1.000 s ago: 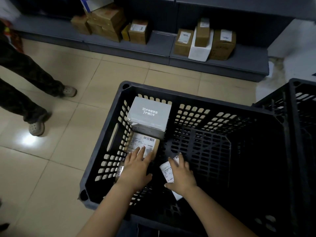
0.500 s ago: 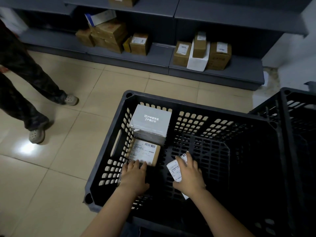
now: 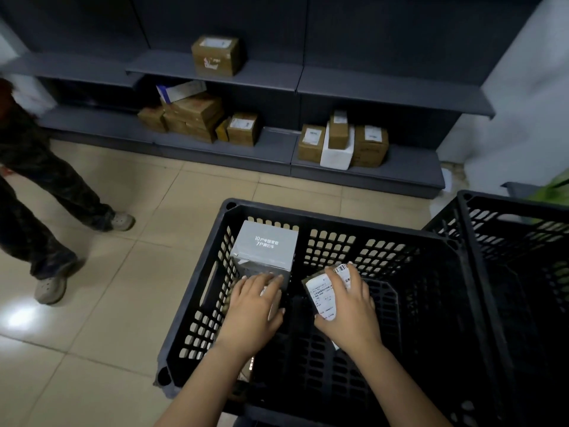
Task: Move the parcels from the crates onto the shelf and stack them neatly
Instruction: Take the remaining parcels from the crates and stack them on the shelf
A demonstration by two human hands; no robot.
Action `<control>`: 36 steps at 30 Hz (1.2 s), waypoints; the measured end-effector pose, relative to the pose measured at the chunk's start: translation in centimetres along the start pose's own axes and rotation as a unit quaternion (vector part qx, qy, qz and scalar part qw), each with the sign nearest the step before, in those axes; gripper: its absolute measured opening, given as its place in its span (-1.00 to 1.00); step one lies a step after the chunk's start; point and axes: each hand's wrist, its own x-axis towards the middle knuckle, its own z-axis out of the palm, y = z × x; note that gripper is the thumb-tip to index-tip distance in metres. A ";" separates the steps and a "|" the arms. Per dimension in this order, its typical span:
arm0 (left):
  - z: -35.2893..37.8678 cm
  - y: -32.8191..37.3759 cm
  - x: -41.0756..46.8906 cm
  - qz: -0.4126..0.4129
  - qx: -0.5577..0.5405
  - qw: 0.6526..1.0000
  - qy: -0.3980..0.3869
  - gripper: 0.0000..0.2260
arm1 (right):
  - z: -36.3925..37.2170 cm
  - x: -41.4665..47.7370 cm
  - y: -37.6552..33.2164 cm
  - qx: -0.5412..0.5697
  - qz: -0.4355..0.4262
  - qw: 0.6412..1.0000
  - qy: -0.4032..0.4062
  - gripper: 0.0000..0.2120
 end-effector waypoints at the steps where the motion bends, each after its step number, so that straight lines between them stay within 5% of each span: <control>1: -0.5 0.2 0.3 0.005 0.000 1.000 0.011 -0.48 | -0.5 0.0 -0.1 0.004 0.000 1.000 0.011 -0.11; 10: -2.2 -0.3 2.9 0.013 0.029 0.999 0.025 -0.39 | -2.8 0.5 -1.2 0.022 0.003 0.998 0.059 -0.12; 16: -2.2 -2.6 5.5 0.046 0.060 0.995 -0.059 -0.32 | -1.9 0.4 -2.2 0.026 0.052 0.994 0.091 -0.13; 30: -3.6 -6.7 11.2 0.259 0.132 0.941 -0.173 -0.23 | 1.4 -1.3 -7.5 0.032 0.209 0.963 0.168 -0.14; 36: -4.1 -5.3 10.7 0.319 0.100 0.930 -0.155 -0.21 | 0.2 -3.6 -8.1 0.018 0.258 0.950 0.177 -0.14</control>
